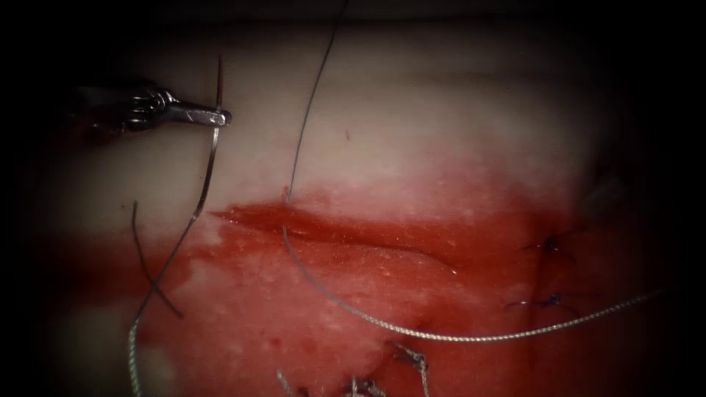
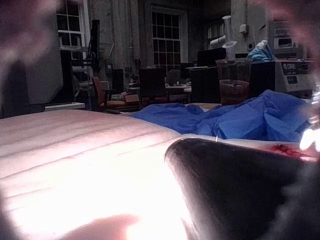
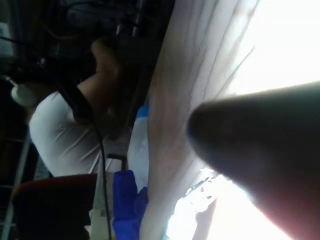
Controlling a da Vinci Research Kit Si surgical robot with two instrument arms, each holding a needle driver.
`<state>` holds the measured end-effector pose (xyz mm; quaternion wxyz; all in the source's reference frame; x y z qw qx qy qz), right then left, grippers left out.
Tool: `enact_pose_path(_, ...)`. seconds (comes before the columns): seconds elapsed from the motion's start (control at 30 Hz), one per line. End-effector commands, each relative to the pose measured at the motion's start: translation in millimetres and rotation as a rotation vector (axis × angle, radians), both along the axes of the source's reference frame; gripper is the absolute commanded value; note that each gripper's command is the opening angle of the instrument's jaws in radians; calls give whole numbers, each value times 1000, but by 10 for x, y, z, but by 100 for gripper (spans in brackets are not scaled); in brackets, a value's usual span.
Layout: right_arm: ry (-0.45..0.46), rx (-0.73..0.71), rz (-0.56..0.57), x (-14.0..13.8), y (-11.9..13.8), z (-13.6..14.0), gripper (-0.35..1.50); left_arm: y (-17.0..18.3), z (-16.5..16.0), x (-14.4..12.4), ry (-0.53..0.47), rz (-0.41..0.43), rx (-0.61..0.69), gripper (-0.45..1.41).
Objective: Wound Closure
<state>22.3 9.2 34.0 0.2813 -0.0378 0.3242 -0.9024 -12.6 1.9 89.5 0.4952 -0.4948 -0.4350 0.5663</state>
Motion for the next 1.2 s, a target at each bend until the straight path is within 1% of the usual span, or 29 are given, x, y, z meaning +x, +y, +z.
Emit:
enact_pose_path(0.03, 23, 79, -6, 49, 6, -1, 98, 14, -9, 0, -4, -4, -9, -45)
enact_pose_path(0.07, 22, 138, -17, 80, -3, 11, 106, 14, -9, 0, -4, -4, -9, -45)
enact_pose_path(0.1, 22, 162, -31, 99, -10, 20, 111, 14, -10, 0, -4, -4, -9, -45)
enact_pose_path(0.2, 16, 195, -61, 138, -28, 41, 115, 14, -10, 0, -4, -4, -8, -45)
enact_pose_path(0.23, 19, 210, -66, 158, -36, 52, 113, 14, -10, 0, -4, -4, -8, -45)
enact_pose_path(0.27, 26, 224, -68, 170, -39, 59, 109, 15, -10, 0, -4, -4, -8, -45)
enact_pose_path(0.33, 37, 245, -71, 185, -42, 68, 108, 15, -10, 0, -4, -4, -8, -45)
enact_pose_path(0.37, 31, 249, -55, 190, -42, 72, 106, 15, -10, 0, -4, -4, -8, -45)
enact_pose_path(0.4, 9, 256, -15, 197, -42, 76, 106, 15, -10, 0, -4, -4, -8, -45)
enact_pose_path(0.43, -4, 268, 12, 204, -40, 81, 101, 14, -10, 0, -4, -4, -8, -45)
enact_pose_path(0.53, -36, 276, 48, 214, -41, 89, 99, 15, -10, 0, -4, -4, -8, -45)
enact_pose_path(0.6, -42, 280, 49, 220, -46, 95, 106, 15, -10, 0, -4, -4, -8, -45)
enact_pose_path(0.73, -63, 257, 35, 223, -58, 108, 106, 15, -10, 0, -5, -3, -8, -45)
enact_pose_path(0.83, -66, 251, 27, 224, -63, 111, 84, 15, -10, 0, -5, -3, -8, -45)
enact_pose_path(0.9, -90, 249, 41, 226, -67, 112, 57, 15, -10, 0, -5, -3, -8, -45)
enact_pose_path(0.97, -105, 243, 47, 226, -68, 112, 22, 15, -10, 0, -5, -3, -8, -45)
enact_pose_path(1.03, -129, 231, 53, 224, -67, 112, -35, 14, -10, 0, -4, -4, -8, -45)
enact_pose_path(1.1, -150, 224, 64, 221, -63, 110, -35, 14, -10, 0, -4, -4, -8, -45)
enact_pose_path(1.2, -134, 231, 68, 216, -55, 102, -35, 14, -11, -1, -4, -5, -8, -45)
